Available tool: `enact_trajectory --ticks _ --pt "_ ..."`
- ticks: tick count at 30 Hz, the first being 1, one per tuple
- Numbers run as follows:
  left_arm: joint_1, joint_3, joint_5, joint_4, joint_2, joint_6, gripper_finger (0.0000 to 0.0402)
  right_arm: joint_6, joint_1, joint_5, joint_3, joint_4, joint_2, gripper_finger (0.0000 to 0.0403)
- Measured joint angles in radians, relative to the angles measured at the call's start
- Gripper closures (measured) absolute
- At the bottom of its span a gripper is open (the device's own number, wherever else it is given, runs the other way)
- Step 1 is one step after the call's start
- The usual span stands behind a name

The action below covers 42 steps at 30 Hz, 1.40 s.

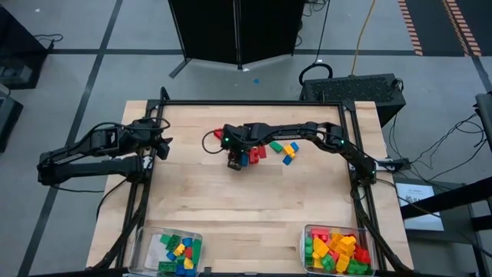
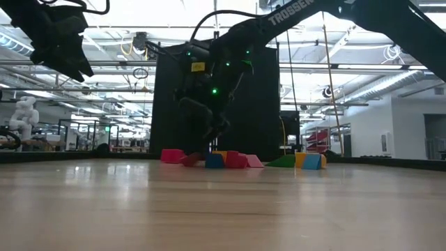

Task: Sort blocks by size
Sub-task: Put the red triangular block into the left transparent bin

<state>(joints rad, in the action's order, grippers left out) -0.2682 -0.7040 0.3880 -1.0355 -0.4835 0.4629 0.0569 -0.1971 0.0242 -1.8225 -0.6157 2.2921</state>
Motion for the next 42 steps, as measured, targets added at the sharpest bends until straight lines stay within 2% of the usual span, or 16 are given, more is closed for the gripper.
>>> enact_trajectory --ticks 8,18,21,27,36,42 --pt "0.000 0.000 0.000 0.000 0.000 0.000 0.0146 -0.124 -0.002 0.007 -0.001 0.016 0.006 0.0188" --pt "0.000 0.000 0.001 -0.002 0.000 0.000 0.0146 -0.123 0.002 0.039 -0.006 0.014 0.069 0.0190" --pt "0.000 0.000 0.002 -0.002 0.000 -0.002 0.0146 -0.122 0.003 0.045 -0.006 0.002 0.070 0.0208" --pt "0.000 0.000 0.002 -0.002 0.000 -0.002 0.0146 -0.122 0.001 0.048 -0.006 -0.041 0.072 0.0288" --pt "0.000 0.000 0.002 -0.002 0.000 -0.005 0.0146 -0.038 0.008 0.003 -0.025 -0.055 0.071 0.0289" --pt "0.000 0.000 0.002 -0.002 0.000 -0.005 0.0146 -0.050 0.035 0.000 -0.177 -0.090 0.086 0.0289"
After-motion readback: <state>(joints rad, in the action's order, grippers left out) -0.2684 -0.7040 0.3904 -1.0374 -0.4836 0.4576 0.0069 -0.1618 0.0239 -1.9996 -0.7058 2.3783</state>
